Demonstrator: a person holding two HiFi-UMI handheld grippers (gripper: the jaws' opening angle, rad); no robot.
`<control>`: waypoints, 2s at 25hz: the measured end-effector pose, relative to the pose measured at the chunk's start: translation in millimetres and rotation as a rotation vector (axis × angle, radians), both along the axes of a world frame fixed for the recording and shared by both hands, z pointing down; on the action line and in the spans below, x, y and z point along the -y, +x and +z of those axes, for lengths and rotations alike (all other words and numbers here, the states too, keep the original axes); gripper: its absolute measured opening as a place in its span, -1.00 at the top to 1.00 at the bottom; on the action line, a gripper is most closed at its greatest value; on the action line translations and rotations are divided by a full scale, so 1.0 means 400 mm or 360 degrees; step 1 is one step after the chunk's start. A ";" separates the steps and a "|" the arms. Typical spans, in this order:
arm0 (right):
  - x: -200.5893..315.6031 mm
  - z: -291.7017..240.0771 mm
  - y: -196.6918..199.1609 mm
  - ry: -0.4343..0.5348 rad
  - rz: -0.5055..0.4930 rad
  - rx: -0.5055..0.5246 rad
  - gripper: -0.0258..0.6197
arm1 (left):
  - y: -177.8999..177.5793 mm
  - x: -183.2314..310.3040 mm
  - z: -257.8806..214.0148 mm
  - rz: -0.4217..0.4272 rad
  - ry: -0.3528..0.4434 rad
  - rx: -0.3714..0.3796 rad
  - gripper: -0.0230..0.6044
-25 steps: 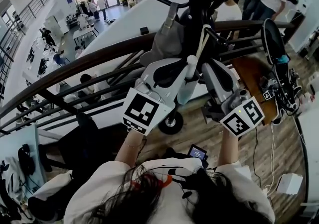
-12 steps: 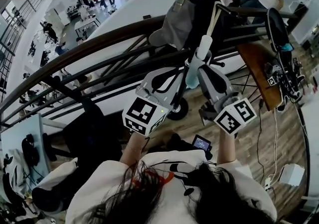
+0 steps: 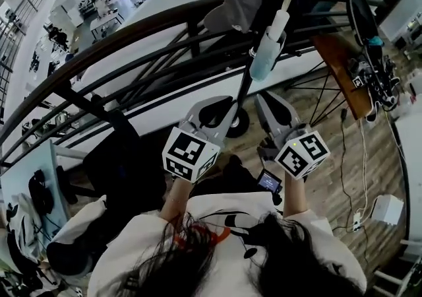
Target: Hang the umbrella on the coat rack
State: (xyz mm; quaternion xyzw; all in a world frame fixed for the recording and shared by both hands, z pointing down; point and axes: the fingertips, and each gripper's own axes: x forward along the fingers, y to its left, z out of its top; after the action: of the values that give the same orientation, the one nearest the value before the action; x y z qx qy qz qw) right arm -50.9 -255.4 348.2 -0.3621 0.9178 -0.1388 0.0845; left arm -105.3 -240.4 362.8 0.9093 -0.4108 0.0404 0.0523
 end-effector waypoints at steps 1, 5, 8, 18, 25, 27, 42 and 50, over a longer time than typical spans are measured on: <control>-0.019 0.012 -0.005 -0.0017 0.0008 -0.0007 0.81 | -0.001 -0.018 0.011 0.0015 -0.0014 -0.0003 0.82; -0.086 0.054 -0.015 -0.0080 0.0027 -0.0049 0.83 | 0.009 -0.078 0.041 0.0071 -0.0045 0.0003 0.82; -0.124 0.070 -0.020 -0.0106 0.0030 -0.0094 0.85 | 0.017 -0.108 0.052 0.0083 -0.0049 -0.0011 0.82; -0.199 0.078 0.019 -0.0138 0.0021 -0.0134 0.87 | 0.086 -0.166 0.052 0.0120 -0.0061 -0.0035 0.82; -0.313 0.069 0.113 -0.0128 0.0003 -0.0133 0.87 | 0.166 -0.240 0.065 0.0070 -0.0093 -0.0021 0.82; -0.352 0.067 0.150 -0.0130 0.0004 -0.0134 0.87 | 0.198 -0.274 0.062 0.0059 -0.0097 -0.0026 0.82; -0.617 0.158 0.348 -0.0234 -0.0112 -0.0113 0.89 | 0.359 -0.565 0.152 -0.0131 -0.0245 0.0029 0.82; -0.695 0.180 0.313 -0.0227 -0.0242 -0.0122 0.90 | 0.340 -0.667 0.164 -0.0246 -0.0261 0.0058 0.82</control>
State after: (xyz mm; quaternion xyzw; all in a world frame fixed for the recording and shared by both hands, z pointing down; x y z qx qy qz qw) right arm 74.3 22.4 420.1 -0.3016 0.9330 -0.1958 0.0127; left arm 30.7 26.3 428.5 0.8668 -0.4759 0.0861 0.1219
